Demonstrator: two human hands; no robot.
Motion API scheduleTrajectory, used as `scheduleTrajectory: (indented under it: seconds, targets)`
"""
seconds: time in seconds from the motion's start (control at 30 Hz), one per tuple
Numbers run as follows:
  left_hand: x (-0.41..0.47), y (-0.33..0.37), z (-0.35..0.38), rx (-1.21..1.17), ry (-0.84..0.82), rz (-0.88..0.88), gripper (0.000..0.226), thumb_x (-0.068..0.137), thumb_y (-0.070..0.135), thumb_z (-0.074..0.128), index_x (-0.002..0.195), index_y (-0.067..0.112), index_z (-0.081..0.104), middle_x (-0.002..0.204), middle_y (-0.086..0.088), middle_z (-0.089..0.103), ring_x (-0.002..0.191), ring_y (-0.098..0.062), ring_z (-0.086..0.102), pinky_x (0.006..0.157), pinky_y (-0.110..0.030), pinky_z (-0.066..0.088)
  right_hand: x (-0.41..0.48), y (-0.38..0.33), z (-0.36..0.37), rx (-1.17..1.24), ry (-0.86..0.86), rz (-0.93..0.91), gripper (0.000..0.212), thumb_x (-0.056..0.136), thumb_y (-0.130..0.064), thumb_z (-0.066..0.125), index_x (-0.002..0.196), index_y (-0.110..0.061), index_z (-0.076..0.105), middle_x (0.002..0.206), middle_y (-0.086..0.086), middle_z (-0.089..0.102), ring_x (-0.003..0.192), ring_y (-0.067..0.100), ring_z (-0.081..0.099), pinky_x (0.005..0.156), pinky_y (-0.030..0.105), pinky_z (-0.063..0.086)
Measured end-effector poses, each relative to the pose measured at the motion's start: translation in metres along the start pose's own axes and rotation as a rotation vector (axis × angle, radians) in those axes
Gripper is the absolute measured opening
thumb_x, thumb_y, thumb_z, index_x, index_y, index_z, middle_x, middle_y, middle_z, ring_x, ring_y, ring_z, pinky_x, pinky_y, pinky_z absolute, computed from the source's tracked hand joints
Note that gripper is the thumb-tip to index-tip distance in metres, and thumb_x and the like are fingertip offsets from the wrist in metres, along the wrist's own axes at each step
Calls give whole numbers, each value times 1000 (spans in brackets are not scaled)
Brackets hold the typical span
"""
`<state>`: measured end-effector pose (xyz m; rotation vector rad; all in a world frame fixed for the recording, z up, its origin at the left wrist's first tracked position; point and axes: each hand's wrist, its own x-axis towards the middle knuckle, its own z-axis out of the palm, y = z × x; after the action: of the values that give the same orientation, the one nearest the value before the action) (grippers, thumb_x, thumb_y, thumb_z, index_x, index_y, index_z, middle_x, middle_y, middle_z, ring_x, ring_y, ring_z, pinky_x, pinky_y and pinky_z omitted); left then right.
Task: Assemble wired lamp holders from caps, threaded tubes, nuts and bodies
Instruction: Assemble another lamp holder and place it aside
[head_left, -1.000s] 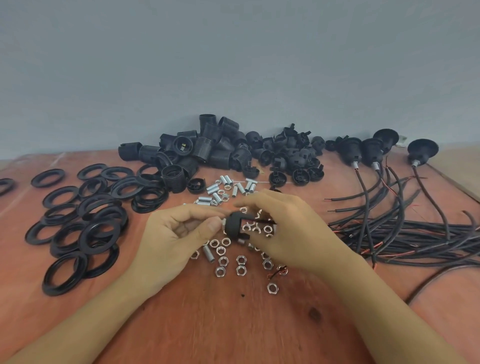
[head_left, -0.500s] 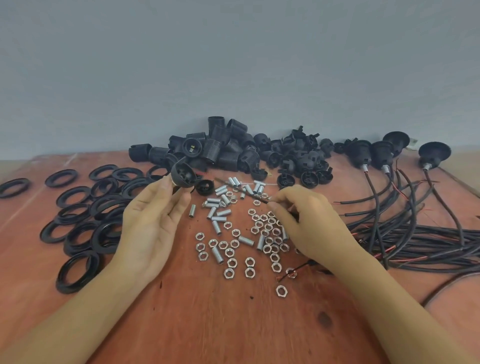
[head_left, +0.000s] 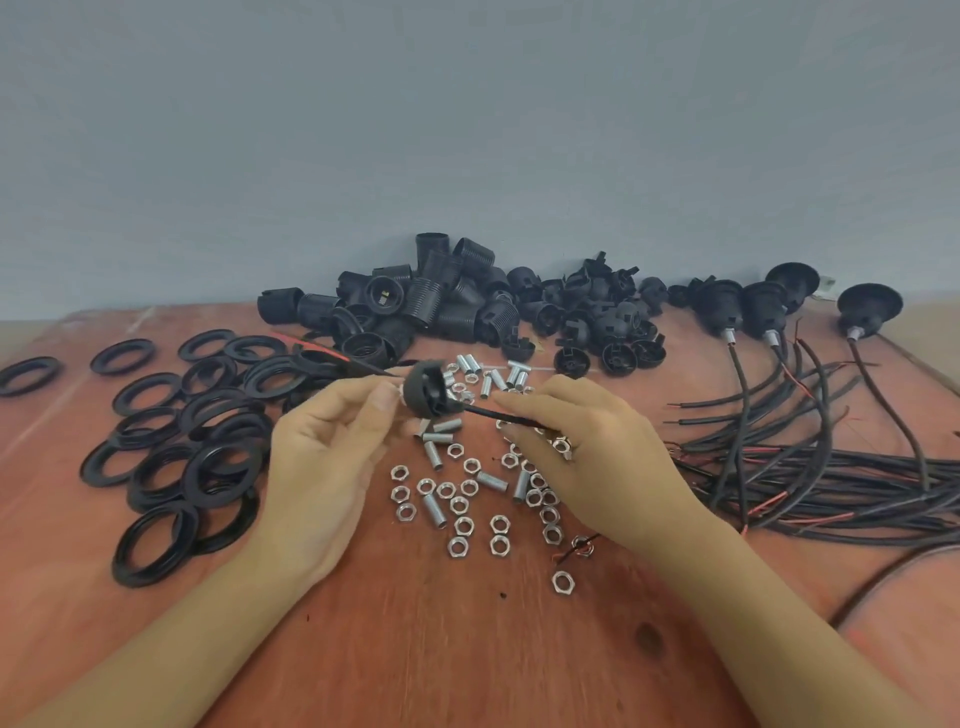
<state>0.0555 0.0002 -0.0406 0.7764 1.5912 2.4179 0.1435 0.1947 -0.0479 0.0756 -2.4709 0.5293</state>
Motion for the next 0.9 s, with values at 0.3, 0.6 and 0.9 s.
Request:
scheduleTrajectory:
  seconds: [0.3,0.6,0.9]
  targets:
    - [10,6,-8,-124,106,-46,20,85,23,59,81,24,79,89,7,75,82,-4,68,75,-16,54,4,2,-5,-130,-83,273,27,91,-56,55,102,-36,70,88,-14,66,83,8,58,62,29,44]
    - [24,10,-24,-272,296,-133,24,89,20,60,70,23,75,80,7,71,78,-3,68,73,-14,53,3,2,-10,-248,-106,57,45,89,-58,49,92,-23,76,76,-9,53,79,18,47,76,34,39]
    - [21,10,-17,-424,220,-216,17,84,23,62,88,17,78,102,2,72,85,-3,69,70,-13,53,2,-9,-6,-65,-121,17,45,90,-60,45,94,-20,65,89,-9,48,83,10,41,77,27,37]
